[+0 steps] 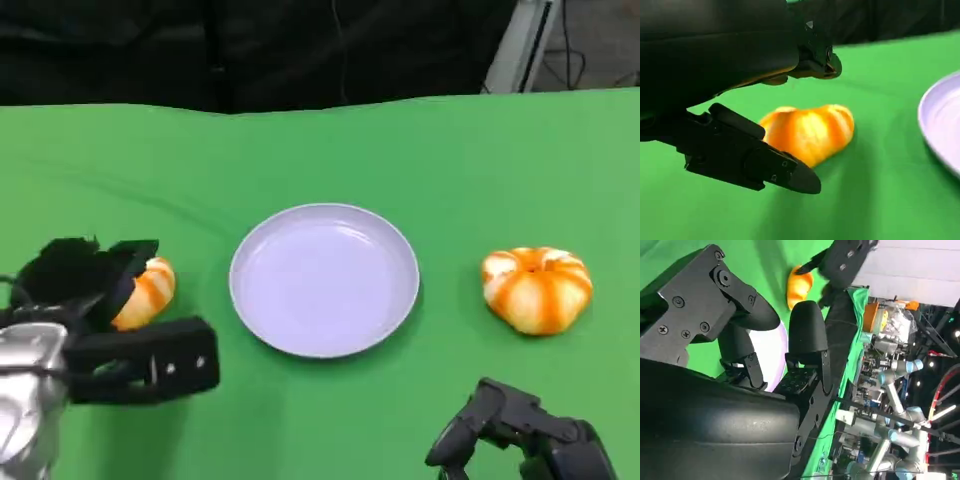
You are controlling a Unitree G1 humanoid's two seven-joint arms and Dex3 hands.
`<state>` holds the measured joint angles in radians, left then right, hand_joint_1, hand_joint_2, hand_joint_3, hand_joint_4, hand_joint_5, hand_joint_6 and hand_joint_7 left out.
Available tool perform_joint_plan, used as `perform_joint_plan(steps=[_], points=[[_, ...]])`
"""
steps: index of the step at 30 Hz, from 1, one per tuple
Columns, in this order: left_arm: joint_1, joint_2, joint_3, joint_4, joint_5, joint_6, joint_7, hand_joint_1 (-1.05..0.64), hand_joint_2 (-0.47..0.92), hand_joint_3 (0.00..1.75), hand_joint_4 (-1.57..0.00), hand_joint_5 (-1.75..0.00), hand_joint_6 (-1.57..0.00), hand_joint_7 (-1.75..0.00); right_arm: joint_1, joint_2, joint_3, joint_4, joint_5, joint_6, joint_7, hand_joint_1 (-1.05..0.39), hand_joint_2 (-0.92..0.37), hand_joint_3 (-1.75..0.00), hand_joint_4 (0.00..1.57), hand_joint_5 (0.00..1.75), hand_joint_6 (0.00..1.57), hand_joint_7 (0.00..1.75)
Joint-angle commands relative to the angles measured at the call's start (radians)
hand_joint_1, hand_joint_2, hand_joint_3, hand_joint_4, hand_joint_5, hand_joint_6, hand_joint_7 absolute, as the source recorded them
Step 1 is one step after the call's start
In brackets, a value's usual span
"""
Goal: Grasp the bread from the table and place it into the plate.
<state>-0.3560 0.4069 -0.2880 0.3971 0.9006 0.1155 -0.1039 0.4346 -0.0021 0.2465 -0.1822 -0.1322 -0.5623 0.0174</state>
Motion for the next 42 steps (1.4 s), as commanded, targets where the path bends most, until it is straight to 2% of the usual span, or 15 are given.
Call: perform_joint_plan(steps=[1, 7, 10, 12, 13, 14, 15, 17, 18, 19, 21, 22, 34, 37, 42], points=[[-0.097, -0.004, -0.043, 0.179, -0.009, -0.007, 0.064, -0.52, 0.89, 0.0, -0.1, -0.26, -0.25, 0.0, 0.002, -0.004, -0.006, -0.006, 0.01, -0.008, -0.003, -0.1, -0.29, -1.36, 0.75, 1.58, 0.81, 1.32], [-0.255, -0.055, -0.105, 0.517, -0.056, -0.049, 0.1, -0.5, 0.92, 0.01, -0.15, -0.24, -0.26, -0.01, 0.002, 0.0, -0.001, -0.005, 0.007, -0.008, -0.008, -0.1, -0.28, -1.36, 0.76, 1.57, 0.82, 1.31], [-0.287, -0.071, -0.116, 0.609, -0.098, -0.068, 0.091, -0.38, 0.92, 0.0, -0.34, -0.15, -0.37, -0.01, 0.005, 0.003, 0.002, -0.011, 0.003, -0.003, -0.009, -0.11, -0.28, -1.36, 0.76, 1.57, 0.82, 1.31], [-0.292, -0.073, -0.118, 0.638, -0.125, -0.09, 0.099, -0.32, 0.92, 0.04, -0.55, -0.21, -0.42, -0.02, 0.008, 0.003, 0.004, -0.015, 0.001, 0.0, -0.01, -0.11, -0.28, -1.36, 0.76, 1.58, 0.82, 1.31], [-0.29, -0.07, -0.119, 0.65, -0.138, -0.117, 0.11, -0.31, 0.92, 0.04, -0.57, -0.22, -0.42, -0.02, 0.01, 0.005, 0.007, -0.02, -0.001, 0.006, -0.011, -0.12, -0.28, -1.36, 0.76, 1.58, 0.82, 1.31], [-0.29, -0.067, -0.121, 0.659, -0.147, -0.137, 0.119, -0.29, 0.92, 0.1, -0.72, -0.58, -0.53, -0.04, 0.011, 0.007, 0.008, -0.023, -0.003, 0.009, -0.012, -0.12, -0.28, -1.36, 0.76, 1.58, 0.82, 1.31], [-0.291, -0.065, -0.124, 0.667, -0.154, -0.151, 0.126, -0.27, 0.92, 0.14, -0.69, -1.05, -0.62, -0.03, 0.012, 0.008, 0.009, -0.025, -0.004, 0.012, -0.012, -0.12, -0.28, -1.36, 0.76, 1.58, 0.81, 1.31], [-0.287, -0.06, -0.129, 0.683, -0.16, -0.19, 0.174, -0.26, 0.92, 0.15, -0.66, -1.3, -0.66, -0.02, 0.011, 0.007, 0.009, -0.027, -0.006, 0.011, -0.012, -0.12, -0.28, -1.36, 0.76, 1.58, 0.81, 1.31], [-0.284, -0.057, -0.131, 0.691, -0.162, -0.213, 0.207, -0.26, 0.92, 0.19, -0.66, -1.51, -0.73, -0.65, 0.009, 0.006, 0.009, -0.026, -0.006, 0.009, -0.012, -0.12, -0.29, -1.36, 0.75, 1.58, 0.81, 1.31], [-0.278, -0.052, -0.131, 0.692, -0.165, -0.243, 0.247, -0.25, 0.92, 0.2, -0.67, -1.65, -0.66, -1.23, 0.009, 0.006, 0.007, -0.026, -0.008, 0.009, -0.012, -0.11, -0.29, -1.37, 0.75, 1.59, 0.81, 1.31], [-0.274, -0.045, -0.132, 0.695, -0.173, -0.288, 0.304, -0.21, 0.9, 0.14, -0.73, -1.73, -0.56, -1.64, 0.008, 0.005, 0.005, -0.025, -0.009, 0.008, -0.013, -0.11, -0.28, -1.37, 0.75, 1.59, 0.81, 1.31], [-0.268, -0.038, -0.129, 0.673, -0.179, -0.315, 0.339, -0.21, 0.9, 0.13, -0.75, -1.74, -0.56, -1.69, 0.007, 0.004, 0.004, -0.024, -0.007, 0.008, -0.012, -0.11, -0.28, -1.38, 0.75, 1.59, 0.81, 1.31], [-0.235, -0.01, -0.117, 0.512, -0.174, -0.414, 0.526, -0.18, 0.9, 0.25, -0.84, -1.75, -0.6, -1.75, -0.004, 0.002, -0.002, -0.005, -0.003, -0.005, -0.012, -0.09, -0.26, -1.4, 0.76, 1.59, 0.82, 1.32], [-0.217, -0.01, -0.103, 0.425, -0.165, -0.441, 0.622, -0.15, 0.57, 0.83, -0.9, -1.75, -0.66, -1.75, -0.004, 0.003, -0.002, -0.002, -0.002, -0.004, -0.012, -0.08, -0.26, -1.4, 0.76, 1.58, 0.82, 1.32], [-0.195, -0.032, -0.089, 0.258, -0.168, -0.443, 0.629, -0.16, 0.41, 1.24, -0.91, -1.75, -0.69, -1.75, 0.0, 0.001, 0.0, -0.007, 0.003, -0.001, -0.009, -0.1, -0.27, -1.38, 0.76, 1.59, 0.82, 1.32]])
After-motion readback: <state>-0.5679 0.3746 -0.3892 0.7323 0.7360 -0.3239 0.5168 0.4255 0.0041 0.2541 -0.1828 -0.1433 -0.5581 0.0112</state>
